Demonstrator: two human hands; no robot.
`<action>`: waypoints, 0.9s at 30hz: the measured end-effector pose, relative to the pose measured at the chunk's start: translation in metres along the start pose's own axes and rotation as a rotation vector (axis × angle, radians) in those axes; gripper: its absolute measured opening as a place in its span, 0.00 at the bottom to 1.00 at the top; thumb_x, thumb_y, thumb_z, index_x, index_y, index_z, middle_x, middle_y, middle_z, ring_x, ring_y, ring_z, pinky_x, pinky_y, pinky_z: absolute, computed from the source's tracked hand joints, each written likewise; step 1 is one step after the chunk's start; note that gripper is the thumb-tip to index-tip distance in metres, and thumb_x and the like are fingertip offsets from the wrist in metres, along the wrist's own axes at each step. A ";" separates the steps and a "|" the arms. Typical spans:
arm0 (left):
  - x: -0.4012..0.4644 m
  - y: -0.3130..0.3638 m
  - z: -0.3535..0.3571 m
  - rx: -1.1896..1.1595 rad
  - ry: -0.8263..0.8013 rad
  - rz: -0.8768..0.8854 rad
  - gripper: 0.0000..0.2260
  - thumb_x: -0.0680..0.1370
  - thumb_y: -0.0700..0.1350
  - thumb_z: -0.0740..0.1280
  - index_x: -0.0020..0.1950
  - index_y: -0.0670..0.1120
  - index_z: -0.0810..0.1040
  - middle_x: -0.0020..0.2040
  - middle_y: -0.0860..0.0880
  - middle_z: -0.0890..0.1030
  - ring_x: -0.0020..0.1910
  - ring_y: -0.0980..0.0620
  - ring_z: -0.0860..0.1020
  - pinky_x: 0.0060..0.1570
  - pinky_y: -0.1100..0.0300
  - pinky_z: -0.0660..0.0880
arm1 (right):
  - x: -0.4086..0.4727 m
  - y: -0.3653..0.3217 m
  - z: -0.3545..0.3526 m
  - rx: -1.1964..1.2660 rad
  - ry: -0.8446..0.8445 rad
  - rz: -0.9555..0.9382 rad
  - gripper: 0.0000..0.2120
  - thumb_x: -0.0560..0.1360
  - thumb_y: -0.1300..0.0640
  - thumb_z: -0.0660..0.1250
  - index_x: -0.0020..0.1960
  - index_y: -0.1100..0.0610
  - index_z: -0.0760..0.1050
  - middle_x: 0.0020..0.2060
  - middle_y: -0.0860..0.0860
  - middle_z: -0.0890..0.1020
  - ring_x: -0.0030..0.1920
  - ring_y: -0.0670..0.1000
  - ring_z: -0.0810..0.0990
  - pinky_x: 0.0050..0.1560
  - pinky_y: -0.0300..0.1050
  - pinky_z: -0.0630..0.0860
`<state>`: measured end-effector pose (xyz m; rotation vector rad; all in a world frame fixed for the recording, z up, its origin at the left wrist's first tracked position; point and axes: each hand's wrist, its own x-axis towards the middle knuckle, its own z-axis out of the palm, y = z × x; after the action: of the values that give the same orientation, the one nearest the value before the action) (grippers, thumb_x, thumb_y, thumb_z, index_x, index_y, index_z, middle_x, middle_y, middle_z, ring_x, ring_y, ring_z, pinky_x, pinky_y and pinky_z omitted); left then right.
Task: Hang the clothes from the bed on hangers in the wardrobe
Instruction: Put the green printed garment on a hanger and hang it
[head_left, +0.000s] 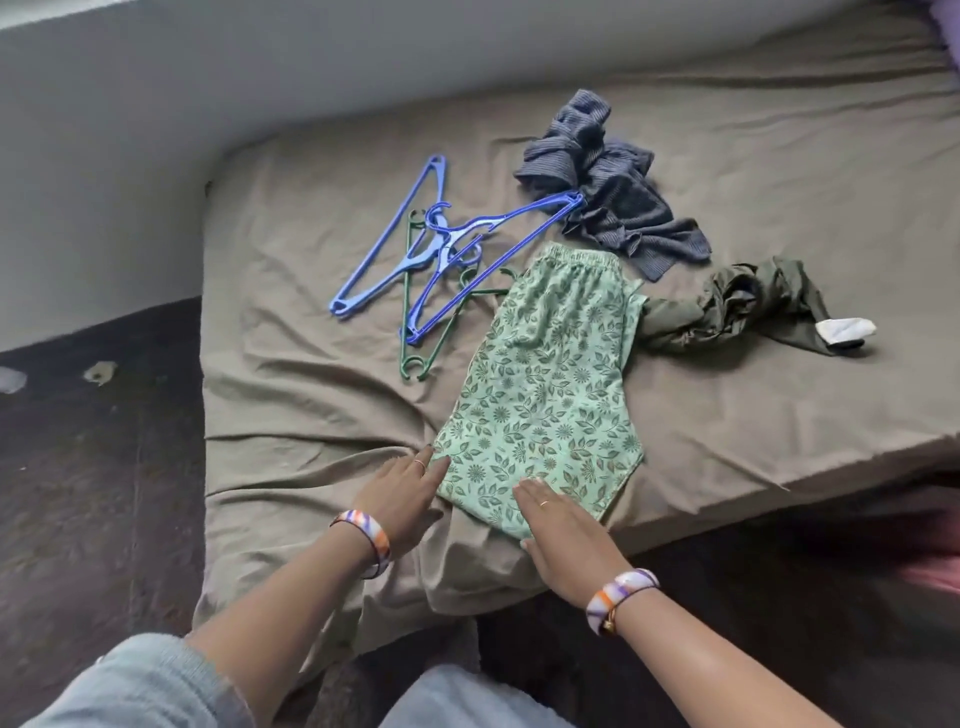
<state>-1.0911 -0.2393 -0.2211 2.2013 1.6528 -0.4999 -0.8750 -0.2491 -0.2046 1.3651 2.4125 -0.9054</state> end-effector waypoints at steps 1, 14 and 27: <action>0.011 -0.013 0.002 -0.006 -0.022 -0.005 0.31 0.79 0.52 0.61 0.76 0.47 0.50 0.76 0.44 0.55 0.73 0.47 0.60 0.70 0.56 0.56 | 0.014 0.000 0.002 0.014 -0.023 0.017 0.29 0.81 0.61 0.54 0.77 0.57 0.45 0.77 0.52 0.50 0.76 0.49 0.48 0.74 0.41 0.44; 0.203 -0.126 -0.002 -0.205 0.115 -0.053 0.26 0.79 0.48 0.60 0.74 0.40 0.59 0.73 0.37 0.60 0.71 0.41 0.61 0.69 0.52 0.58 | 0.162 0.014 0.032 0.041 -0.322 0.432 0.37 0.79 0.46 0.58 0.77 0.50 0.37 0.76 0.51 0.38 0.76 0.53 0.38 0.72 0.64 0.41; 0.247 -0.118 -0.023 -0.406 0.266 -0.109 0.08 0.75 0.48 0.64 0.48 0.48 0.80 0.46 0.48 0.82 0.53 0.44 0.75 0.51 0.54 0.61 | 0.193 0.027 0.022 0.053 -0.510 0.454 0.38 0.76 0.45 0.64 0.77 0.50 0.45 0.77 0.52 0.42 0.76 0.55 0.43 0.71 0.69 0.49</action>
<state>-1.1383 0.0107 -0.3248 1.9439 1.8210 0.1070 -0.9591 -0.1183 -0.3236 1.4038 1.6300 -1.0351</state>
